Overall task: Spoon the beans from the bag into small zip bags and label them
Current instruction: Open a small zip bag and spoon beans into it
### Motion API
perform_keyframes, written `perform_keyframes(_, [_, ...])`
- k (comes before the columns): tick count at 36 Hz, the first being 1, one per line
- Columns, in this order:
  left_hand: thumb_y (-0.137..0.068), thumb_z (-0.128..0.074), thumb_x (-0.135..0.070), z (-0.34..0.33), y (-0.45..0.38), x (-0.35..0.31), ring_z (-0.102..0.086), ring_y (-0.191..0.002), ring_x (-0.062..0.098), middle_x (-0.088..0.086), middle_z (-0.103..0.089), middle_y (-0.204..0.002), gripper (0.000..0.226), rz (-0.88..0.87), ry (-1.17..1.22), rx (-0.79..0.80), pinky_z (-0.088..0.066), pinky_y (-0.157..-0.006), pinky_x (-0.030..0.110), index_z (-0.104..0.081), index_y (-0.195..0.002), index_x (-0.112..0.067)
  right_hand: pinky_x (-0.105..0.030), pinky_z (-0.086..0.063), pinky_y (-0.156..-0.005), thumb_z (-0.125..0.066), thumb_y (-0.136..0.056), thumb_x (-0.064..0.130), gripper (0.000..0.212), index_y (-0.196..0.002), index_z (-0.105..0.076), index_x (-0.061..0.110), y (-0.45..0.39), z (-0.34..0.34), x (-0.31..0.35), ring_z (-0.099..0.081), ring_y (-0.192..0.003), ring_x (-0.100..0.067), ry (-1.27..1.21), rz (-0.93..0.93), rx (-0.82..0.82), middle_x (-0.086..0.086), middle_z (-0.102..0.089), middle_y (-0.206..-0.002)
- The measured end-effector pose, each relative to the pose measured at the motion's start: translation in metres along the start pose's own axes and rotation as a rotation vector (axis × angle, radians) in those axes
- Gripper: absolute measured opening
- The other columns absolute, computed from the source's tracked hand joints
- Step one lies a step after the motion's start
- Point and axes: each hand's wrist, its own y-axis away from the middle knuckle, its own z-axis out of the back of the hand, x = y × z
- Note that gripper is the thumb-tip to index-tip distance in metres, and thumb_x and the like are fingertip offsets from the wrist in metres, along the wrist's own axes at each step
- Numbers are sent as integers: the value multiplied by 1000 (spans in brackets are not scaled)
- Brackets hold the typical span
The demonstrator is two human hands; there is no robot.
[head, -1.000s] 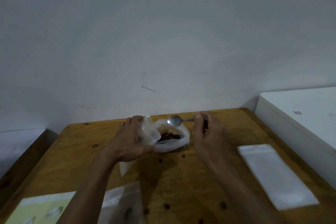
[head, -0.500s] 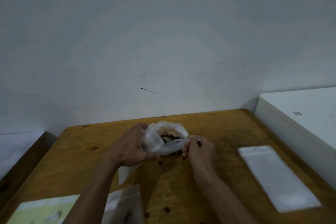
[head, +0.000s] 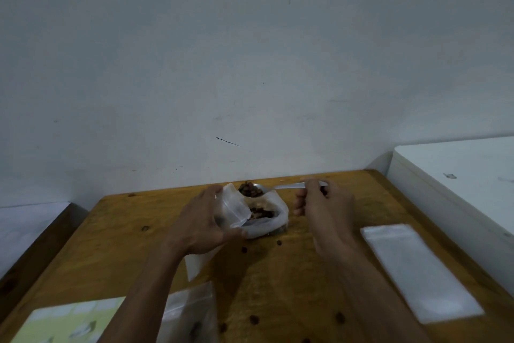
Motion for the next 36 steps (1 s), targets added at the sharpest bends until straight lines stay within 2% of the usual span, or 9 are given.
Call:
perform_keyframes(3, [-46, -66, -86, 3, 3, -5, -41, -134, 24, 1, -34, -155, 132, -5, 8, -3, -43, -106, 43, -23, -153, -22, -31, -55, -55, -53, -102, 22, 20, -91, -69, 17, 9, -5, 5, -65, -52, -12, 107, 139, 85, -1, -69, -62])
perform_keyframes(7, [-64, -77, -71, 2, 1, -4, -41, -134, 23, 2, -33, -156, 117, -9, 3, 0, -44, -105, 41, -21, -153, -21, -18, -51, -53, -51, -103, 25, 19, -98, -68, 19, 20, -13, 1, -65, -57, -6, 249, 383, 228, 4, -67, -67])
perform_keyframes(13, [-60, -78, -72, 5, 2, 0, -43, -129, 21, 0, -37, -152, 118, -8, 7, -15, -44, -103, 38, -25, -152, -21, -20, -46, -51, -52, -102, 21, 18, -101, -69, 15, 11, -14, -18, -62, -60, -10, 315, 580, -35, 1, -66, -71])
perform_keyframes(17, [-39, -60, -95, 8, 1, 0, -42, -134, 24, 1, -35, -155, 141, 16, -12, 29, -45, -105, 42, -22, -153, -22, -11, -41, -54, -51, -103, 17, 20, -103, -69, 8, 9, -13, -40, -50, -58, -3, 457, 486, 68, 8, -54, -69])
perform_keyframes(22, [-45, -71, -87, 8, 0, 1, -47, -128, 23, 1, -40, -151, 132, 14, 3, 54, -48, -101, 39, -25, -151, -23, -10, -48, -57, -50, -103, 22, 15, -102, -65, 21, 13, -22, -64, -58, -68, -1, 505, 260, 80, 8, -60, -78])
perform_keyframes(25, [-58, -81, -70, 6, 0, 0, -48, -126, 22, 2, -41, -150, 117, 3, 6, 54, -48, -99, 36, -26, -150, -22, -26, -60, -65, -50, -103, 25, 18, -101, -67, 17, 13, -29, -72, -68, -71, -8, 395, 58, 60, 3, -68, -82])
perform_keyframes(28, [-59, -81, -69, 5, -1, -1, -48, -127, 22, 2, -41, -151, 116, 5, 12, 53, -48, -99, 35, -26, -151, -23, -20, -56, -56, -51, -102, 22, 13, -102, -65, 20, 15, -35, -71, -70, -63, -8, 213, -104, 65, -2, -72, -84])
perform_keyframes(33, [-58, -79, -71, 6, 2, 0, -46, -131, 24, 2, -38, -154, 120, 22, 6, 33, -47, -101, 35, -24, -152, -21, -25, -55, -57, -52, -101, 16, 17, -95, -68, 18, 11, -30, -64, -66, -56, -9, 95, -181, 0, -4, -72, -74])
perform_keyframes(36, [-45, -71, -84, 8, 3, 0, -45, -132, 24, 2, -37, -154, 132, 28, 21, 41, -46, -100, 35, -25, -152, -22, -30, -58, -60, -53, -100, 13, 17, -92, -68, 16, 7, -21, -56, -67, -55, -11, 64, -181, -33, -4, -72, -72])
